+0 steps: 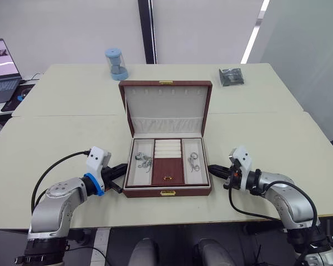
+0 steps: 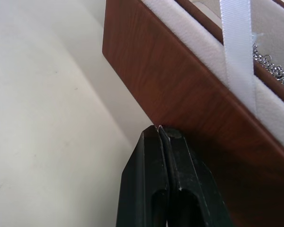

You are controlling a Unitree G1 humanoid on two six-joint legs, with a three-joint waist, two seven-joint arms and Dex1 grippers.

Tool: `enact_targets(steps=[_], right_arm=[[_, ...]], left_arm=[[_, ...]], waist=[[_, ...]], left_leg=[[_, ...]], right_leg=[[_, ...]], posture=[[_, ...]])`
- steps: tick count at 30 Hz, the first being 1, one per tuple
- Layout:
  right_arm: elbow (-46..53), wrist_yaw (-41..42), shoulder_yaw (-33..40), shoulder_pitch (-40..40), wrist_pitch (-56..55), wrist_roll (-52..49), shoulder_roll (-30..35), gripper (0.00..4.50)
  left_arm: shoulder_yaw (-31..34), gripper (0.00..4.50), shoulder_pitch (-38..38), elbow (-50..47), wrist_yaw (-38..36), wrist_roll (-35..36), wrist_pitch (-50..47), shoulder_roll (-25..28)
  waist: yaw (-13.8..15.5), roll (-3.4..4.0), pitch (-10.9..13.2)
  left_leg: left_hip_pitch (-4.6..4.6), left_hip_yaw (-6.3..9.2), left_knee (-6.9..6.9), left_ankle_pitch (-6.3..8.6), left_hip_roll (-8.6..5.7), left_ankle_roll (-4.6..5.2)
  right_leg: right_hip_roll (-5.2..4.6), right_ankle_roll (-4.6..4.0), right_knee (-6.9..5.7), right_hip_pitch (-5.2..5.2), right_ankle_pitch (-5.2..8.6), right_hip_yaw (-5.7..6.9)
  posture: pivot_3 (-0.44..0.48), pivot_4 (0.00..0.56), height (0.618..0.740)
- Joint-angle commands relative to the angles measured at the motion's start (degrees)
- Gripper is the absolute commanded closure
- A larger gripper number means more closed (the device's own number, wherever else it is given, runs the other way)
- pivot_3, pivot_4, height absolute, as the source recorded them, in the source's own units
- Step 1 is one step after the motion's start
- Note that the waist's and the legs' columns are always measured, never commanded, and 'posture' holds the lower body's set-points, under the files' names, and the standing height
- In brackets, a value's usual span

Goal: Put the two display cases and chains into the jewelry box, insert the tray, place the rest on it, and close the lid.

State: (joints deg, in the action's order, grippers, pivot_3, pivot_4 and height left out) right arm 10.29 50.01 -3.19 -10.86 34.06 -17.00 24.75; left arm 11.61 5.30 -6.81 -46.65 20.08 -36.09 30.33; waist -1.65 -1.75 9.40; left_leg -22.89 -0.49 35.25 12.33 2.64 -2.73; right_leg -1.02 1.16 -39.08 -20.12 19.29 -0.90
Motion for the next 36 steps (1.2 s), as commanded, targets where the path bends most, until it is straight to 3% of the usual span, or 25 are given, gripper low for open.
enact_targets(steps=[1,8,16,24,36], right_arm=[[0.5,1.8,-2.5,-1.8,-1.7,-2.3,-1.4,4.50],[-7.9,1.5,5.0,-9.4,-4.2,-3.7,0.5,4.50],[-20.8,5.0,6.5,-19.8,-9.3,-3.6,3.0,4.50],[-44.3,4.3,7.3,-37.6,-21.9,0.3,1.7,4.50],[-70.4,6.4,7.7,-54.8,-34.5,3.8,-1.6,4.50]], left_arm=[[-2.4,4.47,1.1,-1.5,-0.8,1.7,2.8,-1.5],[4.4,4.47,-3.4,-3.0,-1.0,2.3,13.7,-0.4],[9.0,4.47,-10.4,-10.4,-1.6,5.2,22.5,0.0],[15.6,4.47,-26.9,-25.3,-0.5,12.4,29.7,-5.6],[16.4,4.47,-46.0,-41.4,4.0,18.4,35.3,-13.7]], waist=[[0.0,0.00,0.0],[-0.2,0.01,0.1],[0.1,-0.01,0.2],[-0.7,0.02,0.2],[-0.2,0.05,0.3]], left_leg=[[0.00,0.00,0.00,0.00,0.00,0.00],[-0.04,-0.05,0.02,-0.01,0.03,0.00],[-0.09,-0.02,-0.01,0.00,0.03,0.00],[-0.04,-0.13,-0.02,0.00,0.07,0.00],[-0.05,-0.17,-0.01,0.01,0.05,0.02]], right_leg=[[0.00,0.00,-0.01,0.00,0.00,0.00],[0.02,-0.02,-0.07,-0.09,-0.02,-0.05],[0.00,-0.02,0.04,-0.08,-0.02,-0.01],[0.01,-0.03,0.02,-0.10,-0.03,-0.10],[0.00,-0.06,0.05,-0.10,-0.02,-0.13]], posture=[[0.000,0.150,0.740],[0.000,0.150,0.740],[0.000,0.150,0.740],[0.000,0.150,0.740],[0.000,0.150,0.740]])
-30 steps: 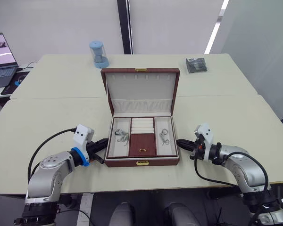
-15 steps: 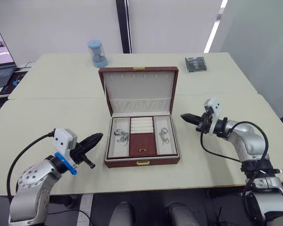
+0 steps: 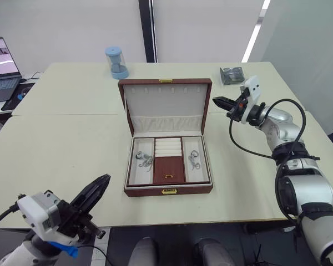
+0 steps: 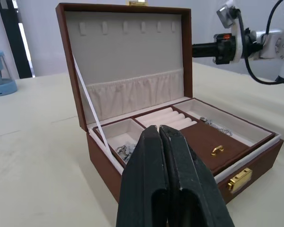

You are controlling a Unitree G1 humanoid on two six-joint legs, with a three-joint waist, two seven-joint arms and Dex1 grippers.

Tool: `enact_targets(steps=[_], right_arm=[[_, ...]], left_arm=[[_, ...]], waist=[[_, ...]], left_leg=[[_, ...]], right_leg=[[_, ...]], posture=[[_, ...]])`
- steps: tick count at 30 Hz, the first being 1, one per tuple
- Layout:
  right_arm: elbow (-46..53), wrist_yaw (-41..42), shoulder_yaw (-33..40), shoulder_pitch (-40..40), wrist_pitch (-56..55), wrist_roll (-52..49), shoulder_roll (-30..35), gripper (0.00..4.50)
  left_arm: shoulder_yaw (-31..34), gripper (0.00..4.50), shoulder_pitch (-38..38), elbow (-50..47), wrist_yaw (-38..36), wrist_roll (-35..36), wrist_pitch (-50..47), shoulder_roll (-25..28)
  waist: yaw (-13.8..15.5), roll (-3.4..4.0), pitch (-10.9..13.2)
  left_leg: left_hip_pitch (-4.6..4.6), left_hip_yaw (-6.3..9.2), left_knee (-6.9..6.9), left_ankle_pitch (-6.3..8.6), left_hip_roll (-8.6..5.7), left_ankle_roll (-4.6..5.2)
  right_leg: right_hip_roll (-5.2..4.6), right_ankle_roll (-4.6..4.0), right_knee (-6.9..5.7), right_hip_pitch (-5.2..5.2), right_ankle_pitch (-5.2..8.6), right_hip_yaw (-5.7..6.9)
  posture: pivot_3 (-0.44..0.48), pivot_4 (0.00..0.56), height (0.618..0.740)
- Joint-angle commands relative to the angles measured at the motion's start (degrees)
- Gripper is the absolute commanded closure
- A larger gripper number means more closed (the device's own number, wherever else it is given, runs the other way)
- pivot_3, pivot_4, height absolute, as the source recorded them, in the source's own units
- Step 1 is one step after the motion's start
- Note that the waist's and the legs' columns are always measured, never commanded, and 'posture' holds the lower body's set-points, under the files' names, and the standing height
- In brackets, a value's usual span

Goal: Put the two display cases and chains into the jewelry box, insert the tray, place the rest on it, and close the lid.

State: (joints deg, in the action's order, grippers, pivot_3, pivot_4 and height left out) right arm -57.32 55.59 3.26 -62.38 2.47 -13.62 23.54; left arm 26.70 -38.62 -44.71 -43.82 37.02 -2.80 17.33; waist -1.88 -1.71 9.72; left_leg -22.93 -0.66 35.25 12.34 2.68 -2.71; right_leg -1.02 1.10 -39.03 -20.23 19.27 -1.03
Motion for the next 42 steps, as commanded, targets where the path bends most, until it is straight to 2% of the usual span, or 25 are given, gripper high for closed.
enact_targets(steps=[1,9,19,21,26,28,30,36,42], right_arm=[[-4.3,0.9,1.3,-4.1,-3.6,0.7,-0.8,4.50],[-10.8,-1.0,2.1,-8.5,-7.1,2.0,-3.8,4.50],[-12.9,-2.2,3.9,-10.1,-8.3,3.0,-5.7,4.50],[-12.7,-0.5,4.3,-10.2,-7.7,2.6,-5.7,4.50],[-9.5,12.8,4.7,-8.9,-2.4,0.0,-5.9,4.50],[-6.0,21.7,3.1,-7.1,2.5,-0.9,-5.5,4.50],[-3.1,25.8,2.1,-5.6,5.5,-1.3,-5.2,4.50],[0.8,25.3,2.4,-3.7,7.9,-1.4,-4.9,4.50],[2.8,22.7,1.8,-1.6,5.5,0.0,-4.5,4.50]], left_arm=[[1.4,4.47,-3.1,-4.2,1.5,1.9,2.3,-1.0],[2.4,4.47,-8.9,-7.1,3.3,2.6,5.8,-2.7],[2.0,4.47,-10.4,-7.6,4.8,2.4,7.3,-2.3],[2.2,4.47,-10.5,-7.4,4.9,2.3,7.4,-2.2],[2.3,4.47,-10.3,-6.4,4.9,2.4,7.1,-1.3],[1.9,4.47,-10.2,-6.3,4.9,2.2,6.9,-1.0],[1.7,4.47,-9.9,-6.3,5.3,2.4,6.4,-0.7],[1.7,4.47,-9.5,-6.0,6.7,3.3,5.0,0.3],[3.4,4.47,-8.3,-5.1,11.5,4.5,-0.2,2.5]], waist=[[0.0,0.01,0.0],[-0.1,0.03,0.0],[-0.1,0.04,0.1],[-0.1,0.05,0.1],[-0.1,0.06,0.1],[-0.3,0.07,0.1],[-0.3,0.07,0.1],[-0.2,0.10,0.1],[-0.1,0.10,0.1]], left_leg=[[0.00,0.00,0.00,0.00,0.01,0.00],[0.00,-0.05,0.00,0.00,0.00,0.00],[-0.01,-0.05,0.00,0.00,0.00,0.00],[-0.01,-0.06,0.00,0.00,0.00,0.00],[0.00,-0.05,0.00,0.00,0.01,0.00],[0.00,-0.06,-0.01,0.01,0.02,0.01],[0.00,-0.03,-0.02,0.01,0.03,0.01],[0.00,-0.01,-0.01,0.01,0.02,0.01],[0.00,0.01,-0.01,0.01,0.02,0.01]], right_leg=[[0.01,-0.01,-0.01,0.00,0.00,0.00],[0.00,-0.01,0.00,-0.02,0.01,-0.05],[0.01,-0.02,0.01,-0.02,0.01,-0.05],[0.01,-0.02,0.01,-0.03,0.01,-0.05],[0.01,-0.02,0.01,-0.02,0.01,-0.03],[0.01,-0.02,0.00,-0.03,0.01,-0.04],[0.01,-0.04,0.01,-0.02,0.02,-0.01],[0.01,-0.05,-0.01,-0.02,0.03,-0.01],[0.02,-0.05,-0.01,-0.01,0.03,0.02]], posture=[[0.000,0.150,0.740],[0.000,0.150,0.740],[0.000,0.150,0.740],[0.000,0.150,0.740],[0.000,0.150,0.740],[0.000,0.150,0.740],[0.000,0.150,0.740],[0.000,0.150,0.740],[0.000,0.150,0.740]])
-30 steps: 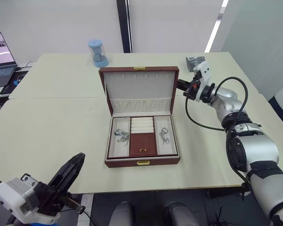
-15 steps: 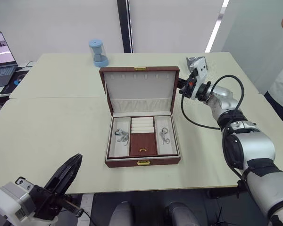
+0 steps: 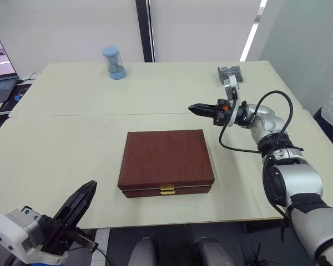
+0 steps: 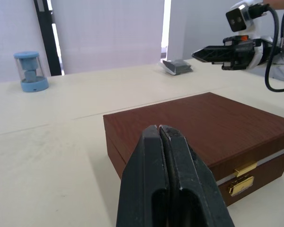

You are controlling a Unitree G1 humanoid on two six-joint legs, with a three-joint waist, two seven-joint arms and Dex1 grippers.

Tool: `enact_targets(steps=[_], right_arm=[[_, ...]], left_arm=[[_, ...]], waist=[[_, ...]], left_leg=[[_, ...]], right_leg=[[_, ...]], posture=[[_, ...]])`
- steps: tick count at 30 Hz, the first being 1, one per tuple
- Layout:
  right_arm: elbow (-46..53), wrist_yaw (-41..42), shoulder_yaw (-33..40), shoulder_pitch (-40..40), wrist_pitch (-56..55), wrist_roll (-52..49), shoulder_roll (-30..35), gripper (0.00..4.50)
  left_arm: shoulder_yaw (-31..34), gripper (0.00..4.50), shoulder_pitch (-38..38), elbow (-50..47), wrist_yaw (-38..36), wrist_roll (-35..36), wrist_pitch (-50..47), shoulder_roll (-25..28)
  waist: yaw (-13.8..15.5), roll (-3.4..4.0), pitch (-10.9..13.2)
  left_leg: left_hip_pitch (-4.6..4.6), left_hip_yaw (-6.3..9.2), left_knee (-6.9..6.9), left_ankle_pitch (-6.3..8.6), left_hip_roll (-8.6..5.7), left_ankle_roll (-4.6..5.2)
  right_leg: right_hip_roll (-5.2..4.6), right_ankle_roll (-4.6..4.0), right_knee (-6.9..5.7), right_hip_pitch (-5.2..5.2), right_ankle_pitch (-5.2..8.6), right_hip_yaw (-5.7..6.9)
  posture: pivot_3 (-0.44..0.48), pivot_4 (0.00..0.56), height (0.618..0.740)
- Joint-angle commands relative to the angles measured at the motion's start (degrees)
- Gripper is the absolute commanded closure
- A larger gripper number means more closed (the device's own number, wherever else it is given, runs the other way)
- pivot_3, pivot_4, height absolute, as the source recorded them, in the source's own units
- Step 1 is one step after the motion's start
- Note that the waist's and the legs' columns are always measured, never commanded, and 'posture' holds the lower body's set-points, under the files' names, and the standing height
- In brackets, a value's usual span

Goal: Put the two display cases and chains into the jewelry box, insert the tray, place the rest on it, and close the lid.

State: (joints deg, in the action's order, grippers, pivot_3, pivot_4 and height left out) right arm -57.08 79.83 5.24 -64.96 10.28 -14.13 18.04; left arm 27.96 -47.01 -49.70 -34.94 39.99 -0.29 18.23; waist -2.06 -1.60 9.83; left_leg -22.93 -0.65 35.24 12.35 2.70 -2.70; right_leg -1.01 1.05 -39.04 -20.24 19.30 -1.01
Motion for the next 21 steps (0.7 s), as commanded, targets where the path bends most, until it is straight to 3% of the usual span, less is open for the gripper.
enact_targets(steps=[1,4,10,15,17,21], right_arm=[[3.0,-2.8,0.1,1.5,-2.8,0.4,1.0,4.50],[5.8,-5.2,1.1,3.9,-3.3,-0.4,1.6,3.98],[20.3,-7.7,1.2,15.1,-1.3,-1.7,5.5,2.22],[35.1,-10.2,1.6,27.5,1.9,-2.7,10.2,0.61],[39.2,-11.4,2.3,32.1,2.7,-3.0,12.3,0.02],[44.0,-14.3,4.2,38.9,4.1,-3.9,15.8,0.02]], left_arm=[[3.1,4.30,0.6,0.7,3.7,1.7,-3.6,2.2],[5.5,3.62,3.5,3.1,6.6,2.9,-6.8,4.8],[8.4,1.70,10.3,10.0,8.7,8.0,-16.0,12.1],[9.9,0.06,19.8,21.9,6.6,8.7,-22.4,20.2],[10.3,0.00,23.7,27.4,3.9,8.1,-22.8,22.7],[9.8,0.00,29.0,34.5,0.0,5.5,-23.1,26.4]], waist=[[0.0,0.00,0.0],[0.1,0.01,0.0],[0.5,0.00,0.0],[0.5,0.01,0.0],[0.4,0.01,0.0],[0.0,0.01,0.0]], left_leg=[[0.00,-0.01,0.00,0.00,0.00,0.00],[0.00,0.01,0.00,0.00,-0.01,0.00],[-0.03,0.10,0.01,0.00,-0.02,0.00],[-0.01,0.17,0.00,-0.01,-0.01,-0.01],[0.00,0.15,0.01,-0.01,-0.02,-0.01],[0.02,0.08,0.00,-0.01,0.00,-0.02]], right_leg=[[0.00,0.00,0.00,0.00,0.00,-0.01],[0.00,0.00,-0.02,0.00,0.00,0.01],[-0.01,0.01,0.00,0.02,0.00,0.10],[0.01,0.01,-0.05,0.04,0.00,0.15],[0.01,0.01,-0.08,0.03,0.00,0.14],[0.02,0.01,-0.06,0.01,0.00,0.08]], posture=[[0.000,0.150,0.740],[0.000,0.150,0.740],[0.000,0.150,0.740],[0.000,0.150,0.740],[0.000,0.150,0.740],[0.000,0.150,0.740]])
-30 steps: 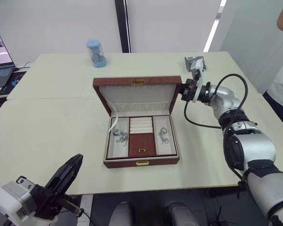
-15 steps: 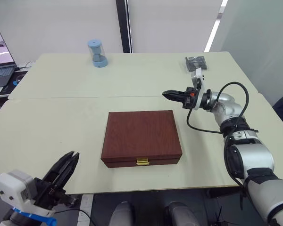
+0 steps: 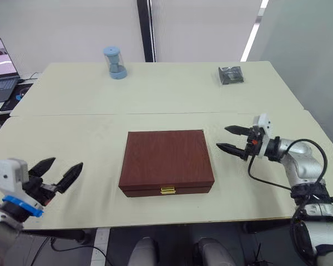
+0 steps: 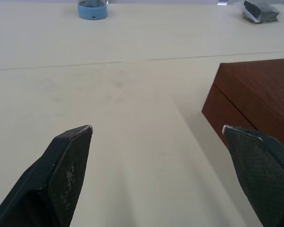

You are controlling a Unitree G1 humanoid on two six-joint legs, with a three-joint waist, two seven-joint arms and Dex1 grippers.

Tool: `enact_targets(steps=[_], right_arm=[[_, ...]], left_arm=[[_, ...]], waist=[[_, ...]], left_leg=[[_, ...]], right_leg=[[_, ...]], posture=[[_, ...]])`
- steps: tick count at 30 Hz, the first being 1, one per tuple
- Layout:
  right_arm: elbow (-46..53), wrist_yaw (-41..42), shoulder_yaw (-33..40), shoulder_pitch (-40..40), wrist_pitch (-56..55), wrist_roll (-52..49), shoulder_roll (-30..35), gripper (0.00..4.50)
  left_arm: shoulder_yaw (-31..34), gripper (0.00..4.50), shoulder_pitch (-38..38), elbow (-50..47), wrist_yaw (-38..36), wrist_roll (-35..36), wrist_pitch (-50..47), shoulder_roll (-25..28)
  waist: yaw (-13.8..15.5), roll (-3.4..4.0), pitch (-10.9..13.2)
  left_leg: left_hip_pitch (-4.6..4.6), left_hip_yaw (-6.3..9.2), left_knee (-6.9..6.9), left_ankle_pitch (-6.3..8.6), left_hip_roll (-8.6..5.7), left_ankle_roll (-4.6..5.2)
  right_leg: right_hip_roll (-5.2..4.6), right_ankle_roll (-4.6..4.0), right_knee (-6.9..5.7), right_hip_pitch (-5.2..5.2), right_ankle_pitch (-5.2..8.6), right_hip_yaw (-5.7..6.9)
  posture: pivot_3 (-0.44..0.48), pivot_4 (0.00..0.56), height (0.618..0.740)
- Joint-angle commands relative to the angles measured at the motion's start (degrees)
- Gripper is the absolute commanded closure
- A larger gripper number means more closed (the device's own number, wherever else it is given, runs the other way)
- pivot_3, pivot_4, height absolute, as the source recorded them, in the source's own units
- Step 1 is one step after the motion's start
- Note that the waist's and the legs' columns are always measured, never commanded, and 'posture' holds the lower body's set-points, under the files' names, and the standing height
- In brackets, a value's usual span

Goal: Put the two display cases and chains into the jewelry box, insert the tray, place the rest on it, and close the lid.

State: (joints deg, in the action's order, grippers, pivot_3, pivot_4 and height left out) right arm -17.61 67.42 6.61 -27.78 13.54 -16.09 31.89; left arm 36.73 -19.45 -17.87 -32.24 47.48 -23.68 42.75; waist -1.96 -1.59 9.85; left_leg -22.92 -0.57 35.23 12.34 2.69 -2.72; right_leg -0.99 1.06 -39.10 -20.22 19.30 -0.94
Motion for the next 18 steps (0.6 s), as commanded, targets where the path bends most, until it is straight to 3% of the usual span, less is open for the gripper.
enact_targets(steps=[1,10,18], right_arm=[[5.6,-2.6,3.6,3.1,1.3,-2.4,2.7,0.02],[13.7,-4.5,8.1,13.2,5.7,-5.7,9.3,0.02],[12.1,-5.7,10.0,16.4,3.8,-5.6,12.8,0.02]], left_arm=[[0.7,0.00,2.4,3.9,-3.6,-2.8,0.3,2.6],[1.1,0.00,6.4,9.0,-7.8,-6.9,-2.6,6.8],[1.9,0.00,6.8,8.4,-8.8,-8.4,-5.5,6.9]], waist=[[0.0,0.00,0.0],[0.2,-0.02,0.0],[0.1,-0.02,0.0]], left_leg=[[0.01,-0.05,0.00,0.00,0.01,0.00],[-0.01,-0.02,-0.01,0.00,-0.01,0.00],[0.01,-0.03,-0.01,0.00,0.01,0.00]], right_leg=[[0.00,0.00,0.01,-0.01,0.00,-0.04],[-0.03,0.01,0.02,0.01,0.00,-0.01],[-0.02,0.01,0.01,0.00,0.00,-0.02]], posture=[[0.000,0.150,0.740],[0.000,0.150,0.740],[0.000,0.150,0.740]])
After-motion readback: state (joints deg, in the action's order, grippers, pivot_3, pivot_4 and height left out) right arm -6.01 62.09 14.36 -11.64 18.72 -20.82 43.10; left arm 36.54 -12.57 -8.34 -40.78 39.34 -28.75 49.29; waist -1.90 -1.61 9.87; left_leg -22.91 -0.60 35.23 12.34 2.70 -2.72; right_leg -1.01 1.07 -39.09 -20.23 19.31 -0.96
